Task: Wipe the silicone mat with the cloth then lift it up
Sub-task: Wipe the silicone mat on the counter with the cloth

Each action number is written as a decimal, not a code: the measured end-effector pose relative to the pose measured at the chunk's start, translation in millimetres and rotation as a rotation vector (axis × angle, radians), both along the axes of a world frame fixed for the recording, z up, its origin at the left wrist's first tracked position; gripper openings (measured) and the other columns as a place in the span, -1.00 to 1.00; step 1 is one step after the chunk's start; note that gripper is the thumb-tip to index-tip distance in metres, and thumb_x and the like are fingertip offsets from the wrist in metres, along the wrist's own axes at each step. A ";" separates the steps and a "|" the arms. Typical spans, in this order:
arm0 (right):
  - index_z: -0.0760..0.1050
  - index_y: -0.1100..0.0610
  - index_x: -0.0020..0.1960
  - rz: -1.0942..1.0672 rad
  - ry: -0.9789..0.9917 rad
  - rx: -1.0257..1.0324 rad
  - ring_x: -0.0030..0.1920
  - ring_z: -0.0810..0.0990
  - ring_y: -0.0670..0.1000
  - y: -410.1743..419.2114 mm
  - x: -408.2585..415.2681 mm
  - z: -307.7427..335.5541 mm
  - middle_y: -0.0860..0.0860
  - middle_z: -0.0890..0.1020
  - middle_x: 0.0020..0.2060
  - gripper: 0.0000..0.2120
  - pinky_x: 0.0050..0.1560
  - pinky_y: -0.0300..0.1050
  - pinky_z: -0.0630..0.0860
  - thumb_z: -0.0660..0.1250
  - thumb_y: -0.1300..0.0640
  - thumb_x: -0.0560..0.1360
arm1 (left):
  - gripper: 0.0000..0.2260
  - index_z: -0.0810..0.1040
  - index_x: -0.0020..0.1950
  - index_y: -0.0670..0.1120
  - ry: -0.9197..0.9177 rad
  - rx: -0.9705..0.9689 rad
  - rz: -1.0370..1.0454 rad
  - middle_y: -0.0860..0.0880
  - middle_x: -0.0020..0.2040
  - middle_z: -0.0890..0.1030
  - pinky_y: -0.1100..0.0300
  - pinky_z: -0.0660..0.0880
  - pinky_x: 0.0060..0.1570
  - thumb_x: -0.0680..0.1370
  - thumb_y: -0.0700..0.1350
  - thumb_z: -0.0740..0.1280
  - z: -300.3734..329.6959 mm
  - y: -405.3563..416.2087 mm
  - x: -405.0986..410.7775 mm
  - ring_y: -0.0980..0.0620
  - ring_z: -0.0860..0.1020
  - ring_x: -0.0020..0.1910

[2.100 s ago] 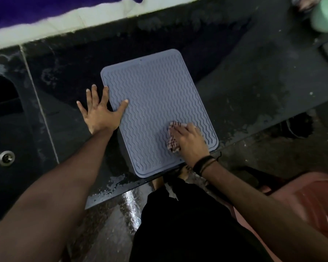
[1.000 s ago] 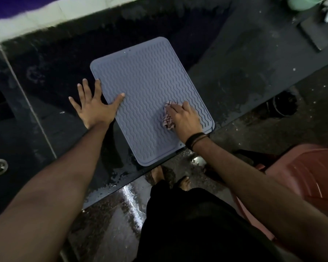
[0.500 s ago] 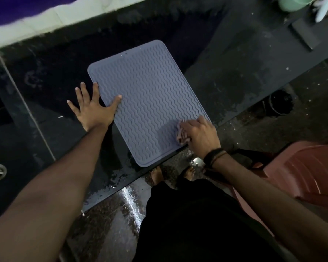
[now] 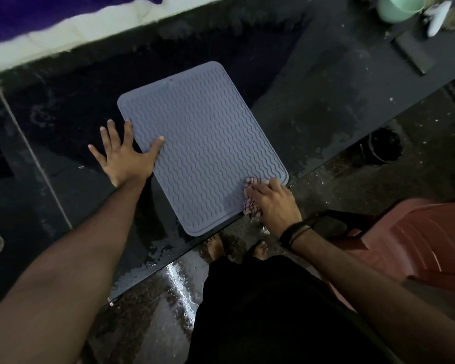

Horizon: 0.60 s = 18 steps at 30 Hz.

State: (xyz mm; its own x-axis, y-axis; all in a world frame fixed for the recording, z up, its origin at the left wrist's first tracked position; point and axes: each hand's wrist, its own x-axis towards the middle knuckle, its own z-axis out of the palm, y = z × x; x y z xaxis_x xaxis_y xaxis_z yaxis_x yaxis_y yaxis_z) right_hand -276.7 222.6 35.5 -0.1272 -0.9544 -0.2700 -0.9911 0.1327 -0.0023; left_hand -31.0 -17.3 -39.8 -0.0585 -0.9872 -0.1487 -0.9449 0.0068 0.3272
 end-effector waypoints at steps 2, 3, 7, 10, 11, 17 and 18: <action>0.47 0.02 0.30 0.009 0.012 0.029 0.18 0.41 0.10 -1.9 -2.8 7.0 -0.04 0.56 0.20 -0.64 0.11 0.02 0.42 0.23 0.16 0.52 | -0.08 0.10 0.68 0.12 -0.004 -0.006 -0.004 -0.06 0.70 -0.02 -0.29 -0.26 0.56 0.45 0.62 -0.01 0.7 1.3 0.1 -0.04 -0.13 0.67; 0.49 0.01 0.27 -0.009 0.013 0.030 0.16 0.42 0.09 -8.0 -4.8 10.9 -0.03 0.59 0.14 -0.66 0.09 0.03 0.44 0.27 0.15 0.50 | -0.08 0.10 0.68 0.12 -0.007 -0.007 -0.004 -0.06 0.70 -0.02 -0.29 -0.26 0.56 0.45 0.62 0.00 0.6 1.5 0.0 -0.04 -0.13 0.67; 0.49 0.05 0.26 -0.095 -0.054 -0.105 0.20 0.43 0.13 -59.3 -7.9 18.4 0.03 0.60 0.13 -0.52 0.13 0.08 0.45 0.46 0.03 0.37 | -0.09 0.11 0.68 0.13 -0.009 0.000 0.004 -0.05 0.70 -0.02 -0.28 -0.27 0.56 0.45 0.62 0.02 1.0 1.0 -1.0 -0.04 -0.13 0.67; 0.40 0.06 0.36 -0.080 -0.084 -0.067 0.27 0.36 0.15 -101.6 -0.3 8.3 0.05 0.53 0.24 -0.47 0.20 0.10 0.39 0.41 0.03 0.43 | -0.10 0.12 0.67 0.13 -0.012 -0.008 0.014 -0.05 0.70 -0.01 -0.28 -0.26 0.57 0.46 0.61 0.03 1.9 0.3 -1.3 -0.03 -0.12 0.67; 0.38 0.06 0.38 -0.065 -0.064 -0.030 0.28 0.35 0.15 -106.4 2.1 2.3 0.05 0.51 0.26 -0.47 0.20 0.10 0.38 0.39 0.04 0.44 | -0.10 0.12 0.67 0.13 -0.013 -0.012 0.017 -0.04 0.70 0.00 -0.29 -0.25 0.56 0.46 0.61 0.03 1.7 0.6 -1.6 -0.03 -0.11 0.67; 0.44 0.07 0.32 -0.007 -0.037 -0.084 0.22 0.41 0.15 -52.3 -5.2 -14.1 0.01 0.53 0.23 -0.51 0.13 0.08 0.40 0.40 0.12 0.40 | -0.12 0.14 0.67 0.14 -0.020 -0.020 0.028 -0.04 0.70 0.02 -0.30 -0.24 0.56 0.46 0.60 0.05 0.1 3.0 -3.6 -0.03 -0.10 0.67; 0.45 0.07 0.32 0.002 -0.039 -0.099 0.21 0.42 0.16 -39.5 -6.4 -13.7 0.01 0.54 0.23 -0.54 0.11 0.07 0.41 0.35 0.15 0.43 | -0.12 0.14 0.67 0.14 -0.020 -0.020 0.027 -0.04 0.70 0.02 -0.30 -0.24 0.56 0.47 0.60 0.05 0.9 3.0 -3.8 -0.03 -0.10 0.67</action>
